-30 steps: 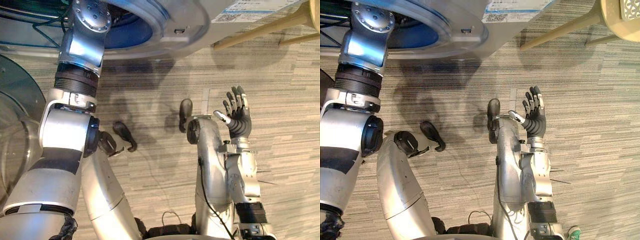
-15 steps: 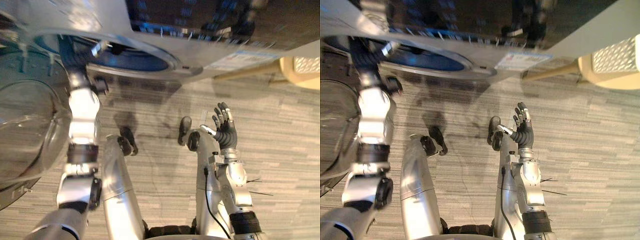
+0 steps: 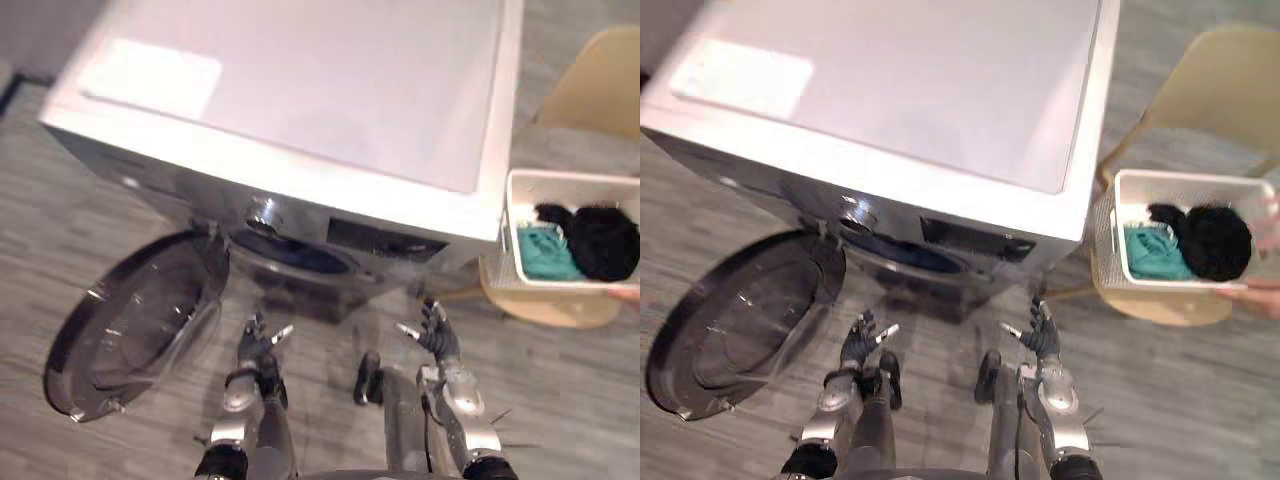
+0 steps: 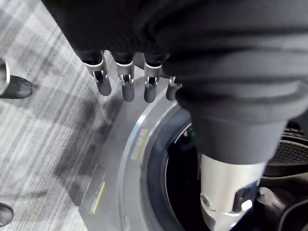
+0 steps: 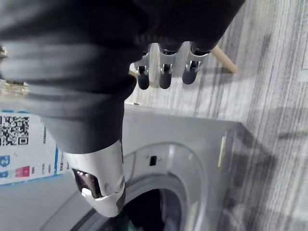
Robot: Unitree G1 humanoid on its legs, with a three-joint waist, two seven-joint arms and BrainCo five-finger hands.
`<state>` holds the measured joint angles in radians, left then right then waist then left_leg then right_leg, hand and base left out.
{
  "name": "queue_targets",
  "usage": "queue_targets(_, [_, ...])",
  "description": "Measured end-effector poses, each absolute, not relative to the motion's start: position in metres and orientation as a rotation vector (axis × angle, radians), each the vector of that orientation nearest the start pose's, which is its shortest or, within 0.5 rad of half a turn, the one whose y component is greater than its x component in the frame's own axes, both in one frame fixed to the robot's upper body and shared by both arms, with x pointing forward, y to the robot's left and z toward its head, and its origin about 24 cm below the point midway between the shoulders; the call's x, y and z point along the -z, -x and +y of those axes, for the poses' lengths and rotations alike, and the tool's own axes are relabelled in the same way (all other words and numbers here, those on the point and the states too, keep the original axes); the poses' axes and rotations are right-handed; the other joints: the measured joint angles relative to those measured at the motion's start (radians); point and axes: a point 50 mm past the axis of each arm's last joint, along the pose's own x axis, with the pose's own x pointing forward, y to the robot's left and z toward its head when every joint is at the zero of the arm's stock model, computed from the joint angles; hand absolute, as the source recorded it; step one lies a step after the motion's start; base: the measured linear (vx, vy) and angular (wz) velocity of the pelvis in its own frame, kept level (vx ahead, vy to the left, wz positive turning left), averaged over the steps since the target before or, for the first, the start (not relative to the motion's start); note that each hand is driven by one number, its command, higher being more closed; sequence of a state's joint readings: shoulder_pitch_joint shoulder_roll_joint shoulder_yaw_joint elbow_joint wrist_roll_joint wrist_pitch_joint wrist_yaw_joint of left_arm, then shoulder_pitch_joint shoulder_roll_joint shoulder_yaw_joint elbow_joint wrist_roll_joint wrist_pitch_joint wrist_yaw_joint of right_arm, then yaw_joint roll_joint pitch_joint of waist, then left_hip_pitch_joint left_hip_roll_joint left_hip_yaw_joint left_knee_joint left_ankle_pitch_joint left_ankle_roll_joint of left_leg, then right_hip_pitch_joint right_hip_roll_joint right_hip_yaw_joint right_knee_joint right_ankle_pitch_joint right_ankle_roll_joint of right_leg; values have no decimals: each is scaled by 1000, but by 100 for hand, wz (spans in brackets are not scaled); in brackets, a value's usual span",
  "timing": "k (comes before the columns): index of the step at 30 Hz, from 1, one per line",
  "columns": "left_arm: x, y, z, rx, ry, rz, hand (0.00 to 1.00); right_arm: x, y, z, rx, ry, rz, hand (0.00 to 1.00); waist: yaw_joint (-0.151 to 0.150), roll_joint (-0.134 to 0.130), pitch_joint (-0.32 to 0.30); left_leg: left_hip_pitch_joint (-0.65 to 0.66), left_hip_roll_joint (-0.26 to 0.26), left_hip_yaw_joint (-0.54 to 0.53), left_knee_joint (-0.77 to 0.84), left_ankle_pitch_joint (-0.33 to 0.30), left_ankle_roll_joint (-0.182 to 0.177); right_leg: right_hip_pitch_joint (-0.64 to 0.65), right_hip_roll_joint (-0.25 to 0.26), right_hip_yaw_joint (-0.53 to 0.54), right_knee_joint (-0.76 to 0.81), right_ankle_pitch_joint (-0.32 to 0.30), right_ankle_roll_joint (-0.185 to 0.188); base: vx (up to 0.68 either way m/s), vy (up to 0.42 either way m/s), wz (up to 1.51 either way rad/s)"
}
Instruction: Pick up the laundry basket with both hands and put the clothes into the washing machine.
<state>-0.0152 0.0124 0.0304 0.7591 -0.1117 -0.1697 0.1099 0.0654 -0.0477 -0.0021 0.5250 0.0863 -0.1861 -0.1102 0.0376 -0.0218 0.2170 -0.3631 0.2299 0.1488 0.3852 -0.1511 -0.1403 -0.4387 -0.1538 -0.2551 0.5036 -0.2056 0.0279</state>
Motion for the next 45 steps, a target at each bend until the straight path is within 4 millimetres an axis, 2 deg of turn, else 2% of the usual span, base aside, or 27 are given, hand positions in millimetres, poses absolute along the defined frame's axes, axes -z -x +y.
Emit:
queue_targets(2, [115,-182,164,-164,30,657,0,87,-193,-176,171,9,490,0,0,20,-40,73,-11,8,-105,40,1,64,11,-7,-87,32,9,157,35,4])
queue_targets(3, [123,-173,165,-143,6,708,0,99,-186,-178,170,23,557,0,-1,38,-63,132,-23,20,-190,75,2,117,24,-10,-167,67,14,145,51,-6])
queue_targets(6, [134,-155,168,-120,-55,786,0,115,-173,-182,167,51,663,0,-8,67,-84,246,-30,41,-311,118,4,237,54,-5,-324,139,27,108,67,-14])
queue_targets(10, [141,-139,176,-96,-105,845,0,125,-160,-187,188,54,738,0,-25,61,-113,326,-44,52,-345,120,5,346,69,9,-443,191,42,62,59,-8])
queue_targets(15, [144,-135,181,-78,-148,867,0,136,-143,-187,190,51,812,0,-27,51,-131,377,-59,53,-351,120,5,431,69,15,-532,234,46,14,32,-2])
queue_targets(18, [146,-131,179,-58,-160,883,0,140,-138,-188,188,50,842,0,-26,49,-130,370,-58,49,-333,117,8,423,72,36,-534,245,42,-66,0,-15])
queue_targets(19, [147,-129,178,-56,-156,889,0,140,-138,-189,190,53,844,0,-24,45,-127,345,-62,16,-299,110,13,406,70,55,-533,252,41,-103,-19,-45])
queue_targets(20, [148,-127,173,-45,-148,894,0,139,-141,-193,192,63,838,0,-23,48,-125,316,-70,-77,-270,89,16,380,70,78,-533,261,43,-115,-24,-47])
queue_targets(21, [148,-126,171,-38,-147,896,0,139,-140,-195,195,68,839,0,-24,53,-124,312,-71,-112,-265,77,14,372,72,88,-534,264,50,-126,-10,-60])
queue_targets(22, [149,-125,165,-17,-146,899,0,138,-141,-201,203,81,835,0,-24,69,-122,310,-70,-147,-265,34,14,353,82,115,-537,270,53,-126,52,-61])
queue_targets(27, [146,-133,170,12,-203,877,0,137,-142,-204,240,55,830,0,-26,33,-101,303,-97,-16,-218,-22,31,273,81,307,-548,288,79,-104,91,-89])
queue_targets(29, [146,-134,172,17,-219,875,0,136,-144,-203,245,40,820,0,-28,26,-93,289,-97,38,-183,-51,35,231,92,373,-541,288,79,-14,75,-136])
queue_targets(30, [145,-138,173,24,-231,867,0,134,-150,-201,245,28,805,0,-28,20,-81,283,-90,106,-157,-67,37,197,98,395,-535,293,69,19,52,-142])
queue_targets(31, [145,-139,172,32,-239,867,0,134,-150,-201,245,25,803,0,-28,20,-78,285,-85,134,-152,-68,43,187,96,376,-535,295,53,18,44,-155])
queue_targets(33, [144,-146,170,52,-256,867,0,130,-160,-199,246,5,782,0,-34,52,-53,304,-26,245,-137,-71,48,135,74,145,-459,261,-48,87,-40,-142])
queue_targets(34, [143,-149,173,49,-267,865,0,131,-160,-198,251,-5,783,0,-40,45,-49,335,-11,301,-142,-71,45,113,47,-56,-353,236,-92,158,-63,-170])
queue_targets(35, [142,-149,178,44,-279,869,0,132,-156,-198,258,-11,792,0,-42,33,-53,376,-19,353,-139,-81,28,121,25,-228,-289,266,-149,203,-38,-191])
queue_targets(36, [142,-150,179,37,-278,868,0,131,-159,-200,259,-6,786,0,-42,36,-50,396,-13,380,-128,-82,25,119,32,-284,-272,279,-154,149,-85,-202])
queue_targets(37, [142,-151,179,33,-274,868,0,130,-159,-200,265,-1,779,0,-53,37,-47,406,-10,400,-101,-75,31,119,42,-358,-272,298,-183,118,-138,-216])
queue_targets(38, [140,-156,178,36,-275,852,0,130,-160,-201,265,7,777,0,-57,34,-46,439,-26,425,-129,-84,56,119,65,-387,-292,311,-204,20,-127,-203])
queue_targets(39, [139,-159,176,39,-272,841,0,129,-161,-204,267,16,778,0,-62,40,-46,461,-34,447,-175,-87,67,117,87,-388,-306,299,-198,-9,-119,-193])
queue_targets(40, [138,-160,175,38,-267,833,0,128,-162,-210,275,32,772,0,-75,76,-55,496,-8,529,-186,-147,26,98,82,-426,-229,143,-189,43,-122,-180])
queue_targets(41, [137,-162,172,41,-258,826,0,128,-162,-213,271,51,785,0,-78,70,-52,516,9,617,-123,-203,0,26,31,-388,31,7,-248,98,-149,-162])
queue_targets(42, [140,-157,165,49,-240,844,0,128,-160,-218,265,71,792,0,-88,79,-58,535,43,647,-52,-233,-29,16,23,-361,136,-38,-230,260,-125,-141])
queue_targets(43, [142,-154,164,53,-236,854,0,131,-156,-214,251,75,813,0,-90,65,-49,518,76,652,133,-249,-3,60,24,-307,117,-94,-139,290,-154,-155])
queue_targets(44, [144,-150,160,52,-217,864,0,131,-158,-215,238,90,817,0,-72,102,-26,454,193,578,396,-207,153,96,115,-241,69,-83,-142,323,-153,-173])
queue_targets(45, [146,-144,157,55,-207,877,0,130,-164,-212,220,99,809,0,-65,113,-17,396,223,494,526,-212,158,125,167,-201,20,-62,-153,272,-167,-195])
